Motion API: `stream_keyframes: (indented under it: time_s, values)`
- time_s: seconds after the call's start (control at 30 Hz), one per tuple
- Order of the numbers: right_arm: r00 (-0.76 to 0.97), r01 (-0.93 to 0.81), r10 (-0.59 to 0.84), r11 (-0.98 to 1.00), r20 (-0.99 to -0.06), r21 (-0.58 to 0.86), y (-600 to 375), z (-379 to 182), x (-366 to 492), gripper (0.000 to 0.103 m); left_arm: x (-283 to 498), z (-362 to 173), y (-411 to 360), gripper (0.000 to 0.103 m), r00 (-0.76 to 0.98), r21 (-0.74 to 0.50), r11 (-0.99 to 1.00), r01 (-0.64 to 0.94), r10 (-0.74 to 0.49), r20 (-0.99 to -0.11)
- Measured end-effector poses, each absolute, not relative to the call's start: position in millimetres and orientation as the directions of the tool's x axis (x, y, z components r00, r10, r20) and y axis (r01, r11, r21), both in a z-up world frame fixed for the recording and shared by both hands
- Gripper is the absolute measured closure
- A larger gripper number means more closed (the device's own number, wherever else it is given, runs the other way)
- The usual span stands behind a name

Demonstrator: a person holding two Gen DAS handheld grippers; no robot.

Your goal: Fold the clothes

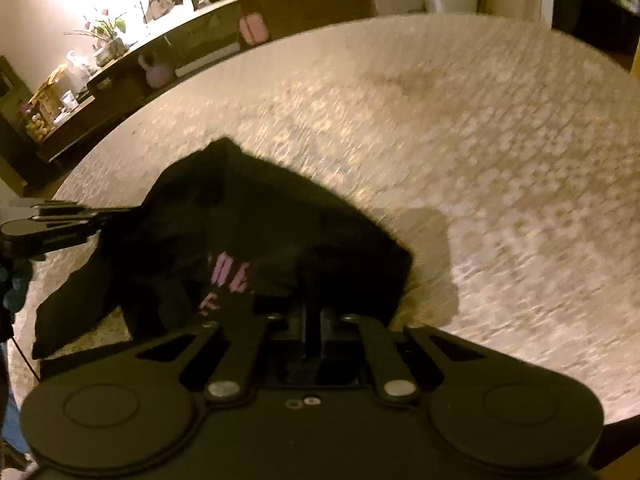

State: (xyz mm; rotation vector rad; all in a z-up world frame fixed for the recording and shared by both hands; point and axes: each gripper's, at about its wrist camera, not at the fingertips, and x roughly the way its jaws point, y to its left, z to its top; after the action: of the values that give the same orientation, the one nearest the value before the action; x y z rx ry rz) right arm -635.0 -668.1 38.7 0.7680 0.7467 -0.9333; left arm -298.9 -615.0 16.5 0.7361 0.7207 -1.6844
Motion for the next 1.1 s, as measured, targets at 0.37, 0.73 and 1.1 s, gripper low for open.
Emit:
stream_keyframes:
  time_s: [0.37,0.73,1.1]
  values:
    - [0.166,0.963,-0.538,0.268,-0.826,0.019,-720.9,56.5,-707.8,0.0,-287.2,23.1,-601.5,0.102,-0.196,-0.099,-0.19,0.977,-0.602,-0.774]
    - [0.255,0.933,-0.472,0.35,-0.844,0.086,-711.8,63.9,-722.3,0.0,-349.7,33.4,-614.4,0.025,-0.338,-0.098,-0.398,0.912,-0.597,-0.728]
    - [0.302,0.927,-0.459,0.347,-0.836,0.144,-717.5,63.9,-730.0,0.0,-380.2,7.0,-664.2,0.026,-0.369,-0.145,-0.417,0.897,-0.526,-0.767]
